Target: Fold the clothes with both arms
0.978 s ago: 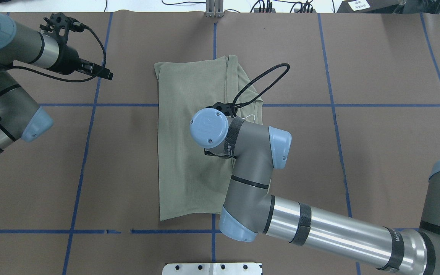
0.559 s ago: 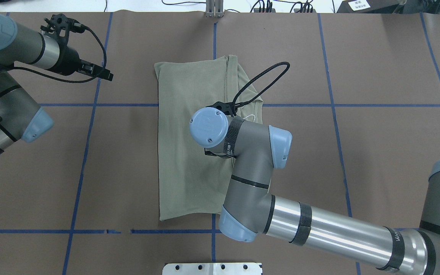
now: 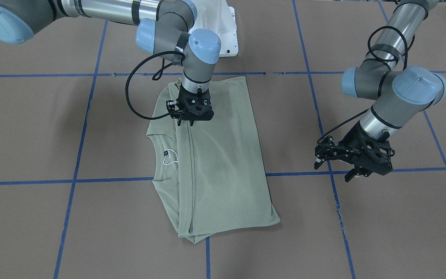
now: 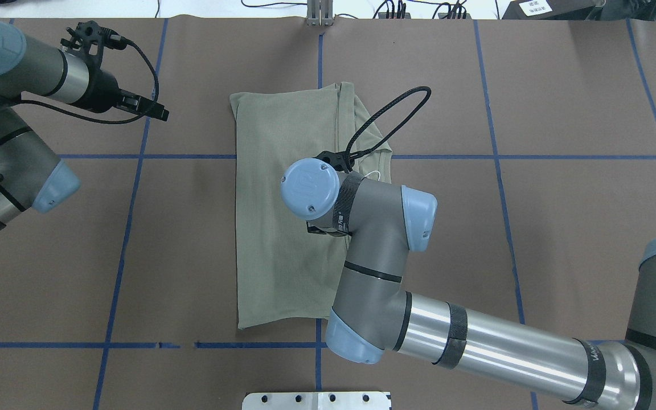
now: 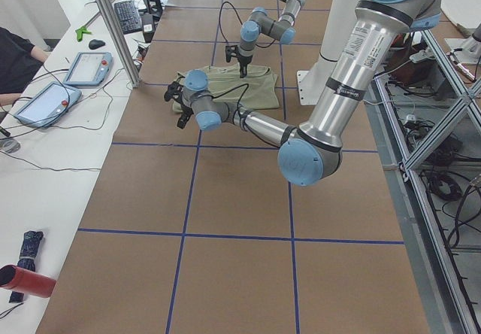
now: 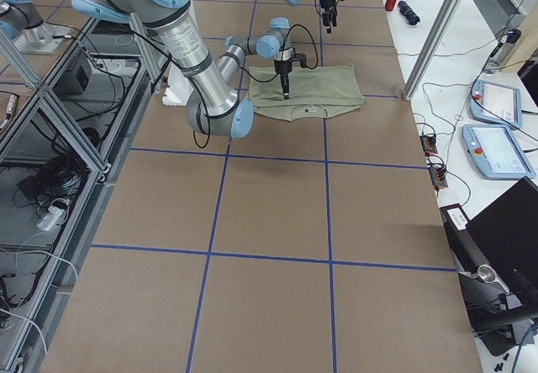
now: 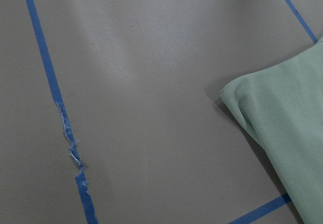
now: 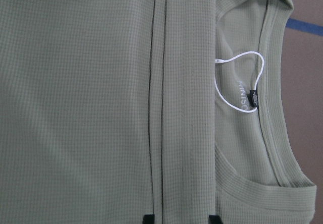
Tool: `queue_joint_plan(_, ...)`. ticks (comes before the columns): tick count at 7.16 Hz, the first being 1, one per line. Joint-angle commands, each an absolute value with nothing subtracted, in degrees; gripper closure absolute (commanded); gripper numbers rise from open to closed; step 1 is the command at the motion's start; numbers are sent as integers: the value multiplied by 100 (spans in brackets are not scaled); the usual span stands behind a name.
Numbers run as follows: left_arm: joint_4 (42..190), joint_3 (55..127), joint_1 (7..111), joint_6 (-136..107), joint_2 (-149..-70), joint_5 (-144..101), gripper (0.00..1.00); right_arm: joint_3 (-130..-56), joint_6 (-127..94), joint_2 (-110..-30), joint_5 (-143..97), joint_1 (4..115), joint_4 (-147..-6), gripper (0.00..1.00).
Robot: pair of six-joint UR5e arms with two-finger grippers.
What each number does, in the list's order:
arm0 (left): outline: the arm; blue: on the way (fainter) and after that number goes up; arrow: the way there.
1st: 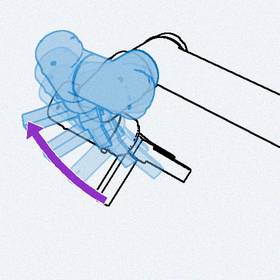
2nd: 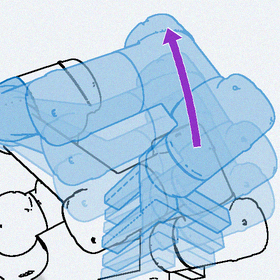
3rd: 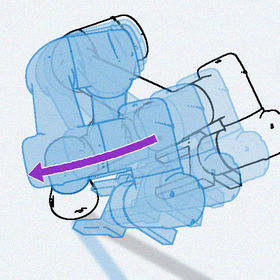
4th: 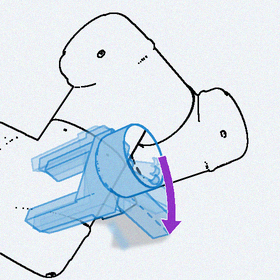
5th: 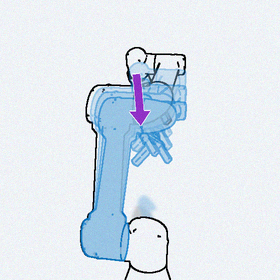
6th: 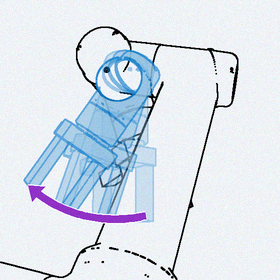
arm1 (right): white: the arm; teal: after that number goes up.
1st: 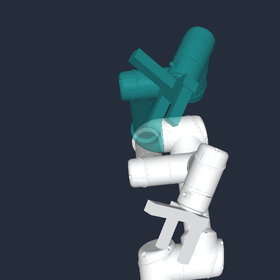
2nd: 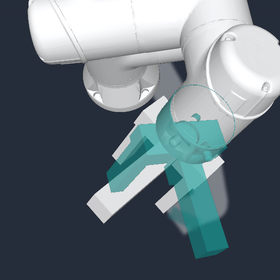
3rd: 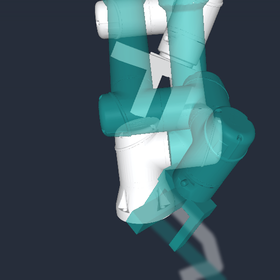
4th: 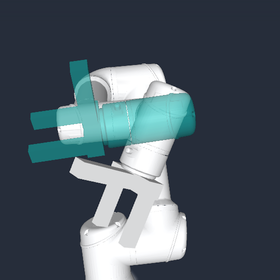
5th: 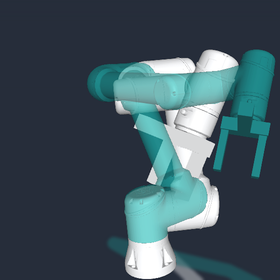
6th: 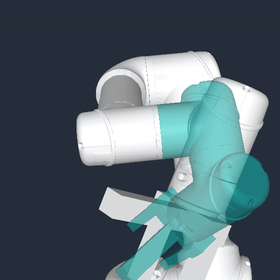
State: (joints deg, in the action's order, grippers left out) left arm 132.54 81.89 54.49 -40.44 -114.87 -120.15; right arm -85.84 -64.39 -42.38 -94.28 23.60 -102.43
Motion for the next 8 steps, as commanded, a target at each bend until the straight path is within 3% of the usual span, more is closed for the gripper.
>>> queue_joint_plan(1, 13254, 8183, 5449, -4043, -11487, -12015, 0, -8561, -6434, -4254, -9404, 2338, -10248, 53)
queue_joint_plan(8, 13254, 8183, 5449, -4025, -11479, -12015, 0, -8552, -6434, -4289, -9378, 2250, -10266, 54)
